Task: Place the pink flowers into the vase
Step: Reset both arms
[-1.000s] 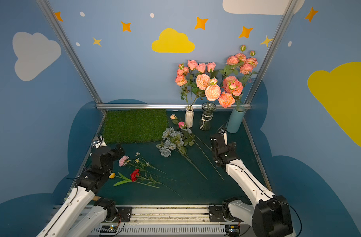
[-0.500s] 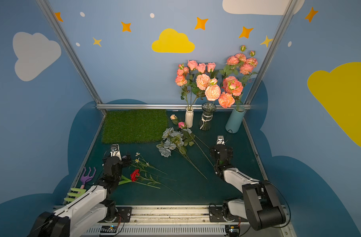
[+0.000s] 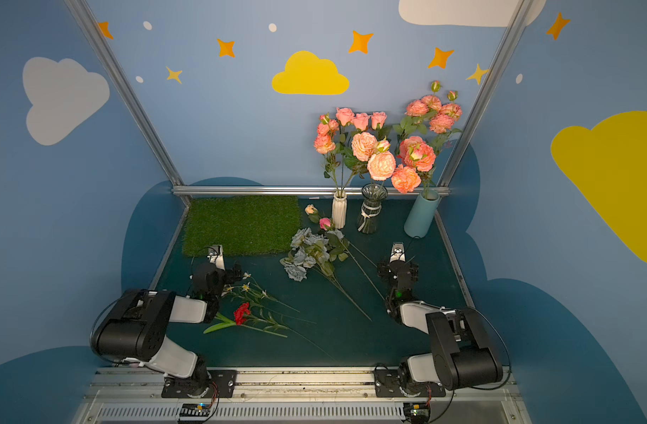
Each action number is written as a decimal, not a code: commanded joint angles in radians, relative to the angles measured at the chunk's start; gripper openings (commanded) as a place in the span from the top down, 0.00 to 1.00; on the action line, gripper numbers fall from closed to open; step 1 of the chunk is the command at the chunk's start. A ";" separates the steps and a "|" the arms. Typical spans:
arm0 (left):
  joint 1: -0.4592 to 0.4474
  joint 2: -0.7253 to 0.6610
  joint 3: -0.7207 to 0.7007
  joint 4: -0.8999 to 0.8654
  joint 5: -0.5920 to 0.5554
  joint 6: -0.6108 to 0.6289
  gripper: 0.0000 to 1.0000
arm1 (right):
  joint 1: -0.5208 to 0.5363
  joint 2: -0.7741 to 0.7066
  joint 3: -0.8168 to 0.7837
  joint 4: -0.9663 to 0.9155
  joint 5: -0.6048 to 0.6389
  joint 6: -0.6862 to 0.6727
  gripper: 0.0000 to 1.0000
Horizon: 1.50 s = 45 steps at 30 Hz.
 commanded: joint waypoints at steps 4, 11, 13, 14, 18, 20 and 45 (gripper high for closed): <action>0.043 0.001 0.048 0.028 0.123 -0.020 0.00 | -0.077 0.161 0.051 0.158 -0.141 0.012 0.04; 0.043 -0.003 0.052 0.012 0.138 -0.013 0.00 | -0.094 0.086 0.113 -0.104 -0.168 0.048 0.04; 0.043 0.000 0.054 0.011 0.138 -0.012 0.00 | -0.093 0.088 0.113 -0.098 -0.166 0.047 0.04; 0.041 0.001 0.057 0.009 0.138 -0.010 0.00 | -0.093 0.087 0.114 -0.102 -0.167 0.046 0.04; 0.040 0.006 0.061 0.005 0.136 -0.007 0.00 | -0.093 0.087 0.114 -0.099 -0.166 0.046 0.04; 0.039 0.003 0.057 0.009 0.138 -0.008 0.00 | -0.093 0.086 0.114 -0.099 -0.166 0.046 0.04; 0.039 -0.005 -0.038 0.176 0.167 0.000 0.00 | -0.078 0.071 0.096 -0.088 -0.163 0.023 0.04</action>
